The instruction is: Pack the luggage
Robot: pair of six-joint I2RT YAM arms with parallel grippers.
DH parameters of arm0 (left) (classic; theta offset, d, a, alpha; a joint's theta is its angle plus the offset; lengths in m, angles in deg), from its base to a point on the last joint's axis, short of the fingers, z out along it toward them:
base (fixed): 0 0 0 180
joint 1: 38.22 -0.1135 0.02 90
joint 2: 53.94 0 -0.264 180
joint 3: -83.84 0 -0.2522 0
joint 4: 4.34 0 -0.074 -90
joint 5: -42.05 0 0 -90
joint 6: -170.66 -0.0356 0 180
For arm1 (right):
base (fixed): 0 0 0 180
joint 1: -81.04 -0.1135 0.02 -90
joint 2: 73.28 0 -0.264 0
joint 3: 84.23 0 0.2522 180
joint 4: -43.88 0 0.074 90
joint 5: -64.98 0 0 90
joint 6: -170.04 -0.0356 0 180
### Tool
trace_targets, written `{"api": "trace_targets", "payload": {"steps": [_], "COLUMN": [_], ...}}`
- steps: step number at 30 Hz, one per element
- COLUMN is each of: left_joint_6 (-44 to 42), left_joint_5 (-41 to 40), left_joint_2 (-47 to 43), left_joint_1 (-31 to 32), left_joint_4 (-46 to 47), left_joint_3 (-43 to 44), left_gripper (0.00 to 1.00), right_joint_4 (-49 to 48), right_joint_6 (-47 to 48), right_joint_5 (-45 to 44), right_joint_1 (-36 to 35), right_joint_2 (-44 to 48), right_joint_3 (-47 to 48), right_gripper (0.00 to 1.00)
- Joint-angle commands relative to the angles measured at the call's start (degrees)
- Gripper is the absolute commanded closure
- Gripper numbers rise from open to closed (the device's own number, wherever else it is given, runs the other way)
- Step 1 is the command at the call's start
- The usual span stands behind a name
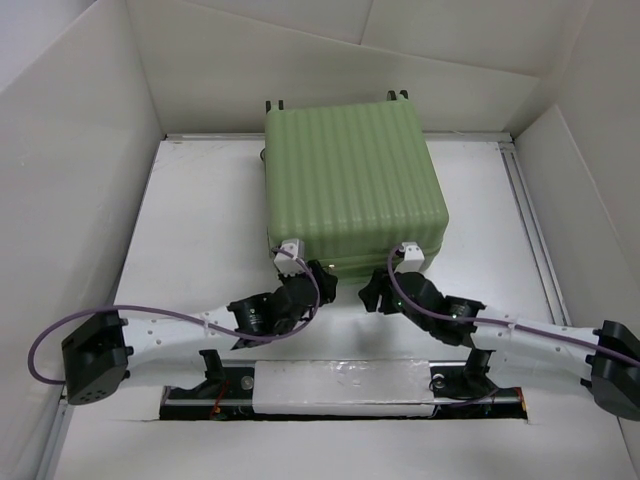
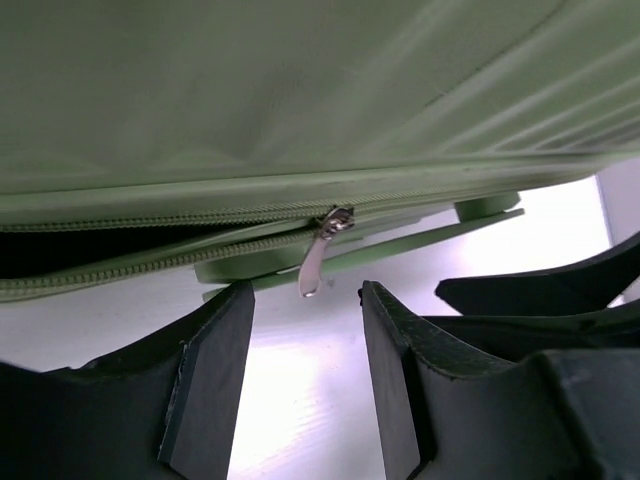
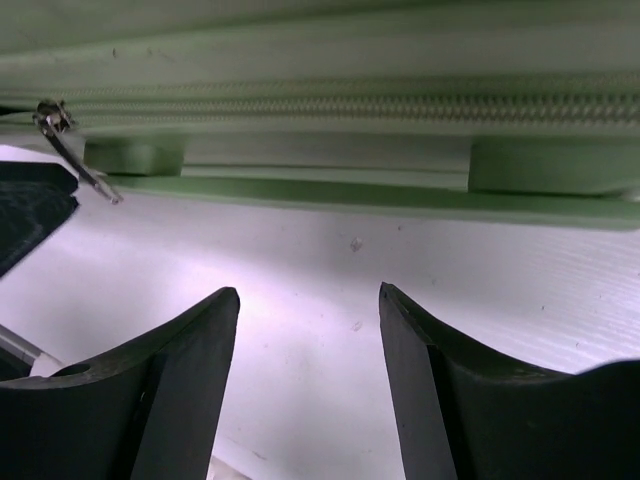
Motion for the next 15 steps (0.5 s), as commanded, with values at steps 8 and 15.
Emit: {"api": "trace_targets", "payload": {"steps": [8,15], "left_joint_6": [-3.08,-3.61], "left_joint_5": [0.44,-0.18], "left_joint_2": [7.5,9.87], "left_joint_1": [-1.92,-2.44], "left_joint_4": [6.75,9.13], "left_joint_3": [4.6,5.13], "left_gripper": [0.58,0.8], "right_joint_4": [-8.74,-11.29], "right_joint_6": [2.03,0.89], "right_joint_5": [3.21,2.15], "right_joint_1": [1.35,3.28], "right_joint_2": [-1.8,-1.8], "right_joint_3": [1.24,-0.69], "right_gripper": [0.37,0.33]}}
